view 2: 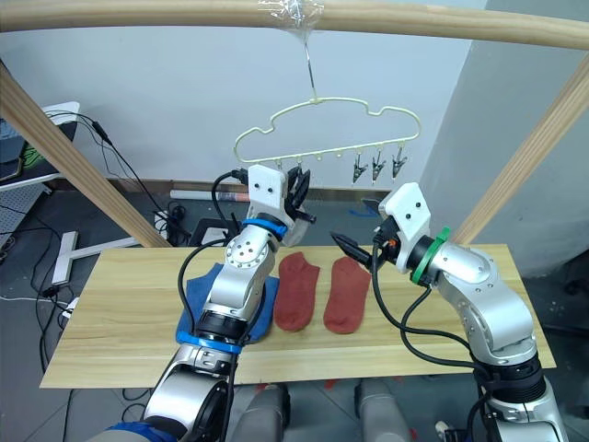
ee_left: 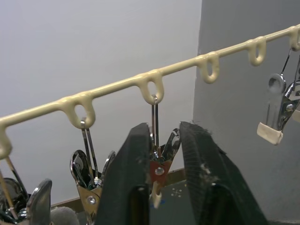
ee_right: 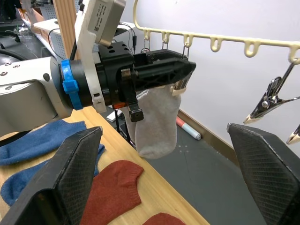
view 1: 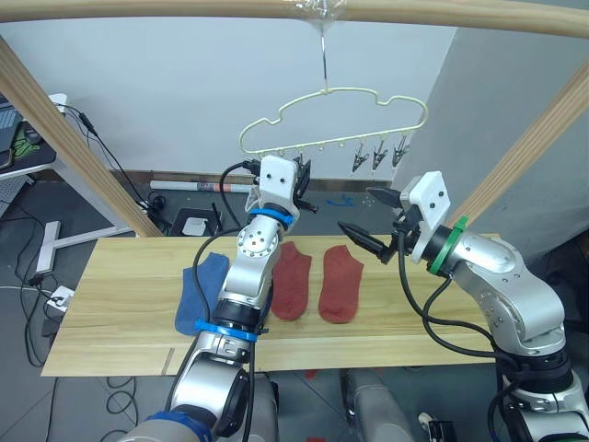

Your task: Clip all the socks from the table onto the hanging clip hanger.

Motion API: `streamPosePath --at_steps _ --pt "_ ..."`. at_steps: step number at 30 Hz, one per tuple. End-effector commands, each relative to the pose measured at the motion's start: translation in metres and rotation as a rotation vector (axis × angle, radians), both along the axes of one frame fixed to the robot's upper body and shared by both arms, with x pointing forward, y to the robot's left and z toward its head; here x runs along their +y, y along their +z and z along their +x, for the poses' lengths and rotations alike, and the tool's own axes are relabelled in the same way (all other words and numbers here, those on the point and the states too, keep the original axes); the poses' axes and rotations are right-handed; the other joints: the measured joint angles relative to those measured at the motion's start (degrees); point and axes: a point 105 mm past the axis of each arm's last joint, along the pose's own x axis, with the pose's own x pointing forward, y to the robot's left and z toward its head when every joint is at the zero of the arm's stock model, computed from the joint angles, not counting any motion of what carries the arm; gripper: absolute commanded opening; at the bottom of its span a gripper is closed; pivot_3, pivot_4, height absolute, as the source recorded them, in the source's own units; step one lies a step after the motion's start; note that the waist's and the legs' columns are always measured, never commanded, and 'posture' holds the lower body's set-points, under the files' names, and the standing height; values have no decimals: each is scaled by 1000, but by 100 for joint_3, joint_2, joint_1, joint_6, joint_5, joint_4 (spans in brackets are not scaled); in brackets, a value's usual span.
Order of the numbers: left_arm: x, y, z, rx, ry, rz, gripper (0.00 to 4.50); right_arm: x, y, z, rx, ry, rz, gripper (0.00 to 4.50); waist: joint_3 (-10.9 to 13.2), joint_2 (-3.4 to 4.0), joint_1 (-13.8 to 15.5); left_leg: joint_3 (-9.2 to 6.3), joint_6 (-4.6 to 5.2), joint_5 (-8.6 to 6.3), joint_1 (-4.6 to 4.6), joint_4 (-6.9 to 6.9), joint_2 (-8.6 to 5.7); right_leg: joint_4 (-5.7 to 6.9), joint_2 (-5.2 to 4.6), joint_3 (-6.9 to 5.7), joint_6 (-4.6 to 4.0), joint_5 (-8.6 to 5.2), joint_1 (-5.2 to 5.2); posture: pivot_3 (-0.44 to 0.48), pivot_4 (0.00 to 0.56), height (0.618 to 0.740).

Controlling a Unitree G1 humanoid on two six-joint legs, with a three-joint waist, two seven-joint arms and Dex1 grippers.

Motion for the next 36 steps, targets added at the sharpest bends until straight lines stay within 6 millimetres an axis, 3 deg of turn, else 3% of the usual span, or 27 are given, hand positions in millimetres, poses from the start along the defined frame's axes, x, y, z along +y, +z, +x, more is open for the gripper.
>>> streamPosePath --at_steps 1,10,11,14,18,22,26,30,33,36 --pt "-1 17 -4 -67 -1 -16 28 0 15 -4 -55 10 13 4500 0 0 0 0 0 0 0 0 0 0 0 0 0 0 1 -78 198 740" --pt "3 9 -4 -20 -20 28 28 2 -1 0 1 -16 36 4500 0 0 -10 -1 1 1 5 0 0 0 1 0 1 0 6 -71 206 740" --pt "3 8 -4 -10 -31 30 28 1 -9 3 23 -34 20 4500 0 0 -11 -1 1 1 6 0 0 0 1 0 1 0 8 -64 212 740" --pt "7 8 -6 59 -97 5 28 -5 -66 20 207 -169 -43 4500 0 0 -12 -3 1 1 14 1 0 -2 1 -1 1 0 20 -51 216 740" --pt "15 11 -9 150 -166 -56 28 3 -110 29 316 -197 -60 4500 0 1 -34 -3 3 2 21 0 0 2 1 1 1 0 23 -46 221 740" --pt "25 12 -11 179 -173 -53 28 10 -151 41 338 -179 -183 4500 0 1 -58 -1 3 2 28 0 1 1 2 1 3 0 26 -20 221 740" --pt "29 8 -13 191 -153 -42 28 20 -165 55 425 -204 -105 4500 0 2 -64 0 6 4 50 -5 4 0 6 1 7 0 42 0 217 740" --pt "27 9 -15 191 -152 -58 28 13 -189 57 470 -225 -178 4500 0 2 -33 0 6 4 48 -3 3 -4 6 4 2 4 46 11 215 740" --pt "27 10 -15 188 -149 -56 28 8 -196 58 479 -243 -187 4500 -1 3 -17 -2 6 4 48 -4 3 -4 6 3 2 4 46 21 215 740" --pt "28 7 -17 190 -146 -52 0 0 -210 53 482 -246 -257 3951 -3 5 -20 -2 6 4 50 -3 3 -3 6 3 3 4 47 21 215 740"
